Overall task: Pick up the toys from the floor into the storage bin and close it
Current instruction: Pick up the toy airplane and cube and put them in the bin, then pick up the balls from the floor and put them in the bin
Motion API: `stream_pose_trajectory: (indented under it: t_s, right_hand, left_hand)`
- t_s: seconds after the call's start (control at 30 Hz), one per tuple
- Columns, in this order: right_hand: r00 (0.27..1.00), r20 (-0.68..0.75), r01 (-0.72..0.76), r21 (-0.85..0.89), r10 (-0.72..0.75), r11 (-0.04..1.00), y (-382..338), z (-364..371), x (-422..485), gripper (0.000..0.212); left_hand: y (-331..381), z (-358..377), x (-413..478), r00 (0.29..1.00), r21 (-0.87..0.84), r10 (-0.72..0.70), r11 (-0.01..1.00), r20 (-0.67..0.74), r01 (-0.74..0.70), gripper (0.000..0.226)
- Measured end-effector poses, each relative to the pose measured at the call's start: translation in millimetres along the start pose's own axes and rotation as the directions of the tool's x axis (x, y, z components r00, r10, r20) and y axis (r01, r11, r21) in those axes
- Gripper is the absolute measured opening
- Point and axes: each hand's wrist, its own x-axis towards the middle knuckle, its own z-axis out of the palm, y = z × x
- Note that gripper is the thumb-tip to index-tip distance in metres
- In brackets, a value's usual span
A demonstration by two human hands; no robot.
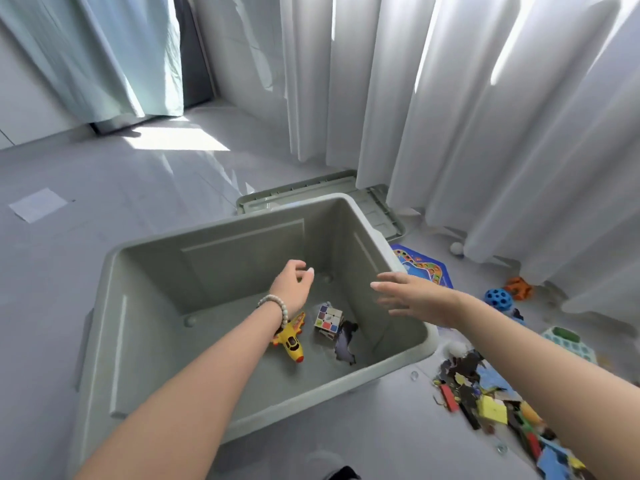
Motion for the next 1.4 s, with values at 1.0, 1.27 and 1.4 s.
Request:
stream_pose_trajectory:
  t_s: [1.0,1.27,1.4]
  right_hand:
    - [0.844,-0.481,-0.205,0.120,0.238,0.971,294.7,-223.9,-73.6,0.072]
    - [0.808,-0.554,-0.151,0.132,0.199,0.980,345.7,-236.6,4.7,0.062]
    - [0.754,-0.633,-0.167,0.073,0.175,0.983,360.4,-236.4,21.5,0.057]
  left_hand:
    - [107.6,335.8,0.6,0.801,0.426,0.051,0.826,0.597,-0.369,0.072]
    - [80.7,406.2,66.9,0.848,0.338,0.026,0.910,0.530,-0.239,0.073]
    - [70.9,427.8,76.7,0.841,0.283,-0.010,0.944,0.541,-0.171,0.069]
